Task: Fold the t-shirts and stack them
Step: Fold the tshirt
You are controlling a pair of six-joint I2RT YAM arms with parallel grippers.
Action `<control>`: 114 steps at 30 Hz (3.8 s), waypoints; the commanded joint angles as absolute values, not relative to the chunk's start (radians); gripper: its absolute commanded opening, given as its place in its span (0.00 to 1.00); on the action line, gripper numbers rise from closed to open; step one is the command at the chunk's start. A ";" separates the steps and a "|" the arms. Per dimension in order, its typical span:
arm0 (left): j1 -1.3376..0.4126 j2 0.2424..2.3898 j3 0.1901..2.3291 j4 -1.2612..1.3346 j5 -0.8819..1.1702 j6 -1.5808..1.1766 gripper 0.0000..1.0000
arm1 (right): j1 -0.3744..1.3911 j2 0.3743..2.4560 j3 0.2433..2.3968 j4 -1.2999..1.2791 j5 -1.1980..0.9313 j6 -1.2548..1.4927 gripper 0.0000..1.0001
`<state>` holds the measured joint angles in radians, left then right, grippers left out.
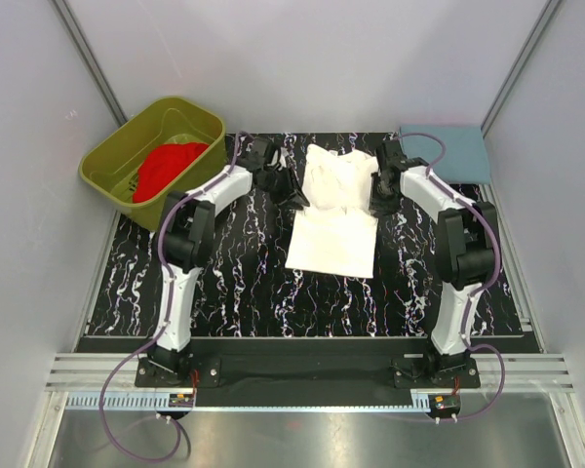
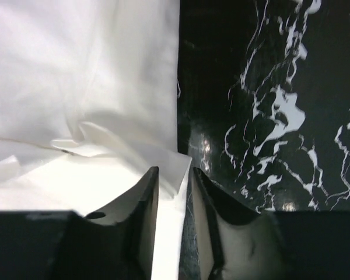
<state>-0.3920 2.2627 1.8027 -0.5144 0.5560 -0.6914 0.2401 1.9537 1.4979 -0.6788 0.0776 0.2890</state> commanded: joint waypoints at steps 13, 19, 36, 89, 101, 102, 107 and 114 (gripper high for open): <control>-0.369 2.013 1.594 -0.358 0.506 -0.601 0.38 | 0.215 1.847 1.514 -0.738 -0.018 0.373 0.10; -0.469 2.000 1.511 -0.387 0.403 -0.566 0.03 | 0.216 1.781 1.335 -0.585 -0.109 0.402 0.04; -0.520 2.221 1.730 -0.488 0.295 -0.557 0.00 | 0.218 1.897 1.305 -0.408 -0.140 0.436 0.04; -0.431 1.950 1.319 -0.276 0.434 -0.509 0.53 | 0.187 1.595 1.108 -0.640 -0.368 0.405 0.71; -0.436 1.954 1.256 -0.296 0.399 -0.541 0.00 | 0.187 1.566 0.868 -0.531 -0.400 0.436 0.70; -0.437 1.951 1.249 -0.298 0.393 -0.548 0.00 | 0.187 1.563 0.859 -0.526 -0.400 0.437 0.70; -0.436 1.896 1.169 -0.282 0.353 -0.581 0.00 | 0.187 1.532 0.813 -0.494 -0.406 0.449 0.69; -0.436 1.783 1.120 -0.258 0.371 -0.561 0.52 | 0.187 1.545 0.792 -0.463 -0.414 0.451 0.65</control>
<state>-0.4328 1.8687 1.1332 -0.3046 0.3775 -0.5728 0.1894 1.5608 0.7994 -0.5087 -0.3878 0.4438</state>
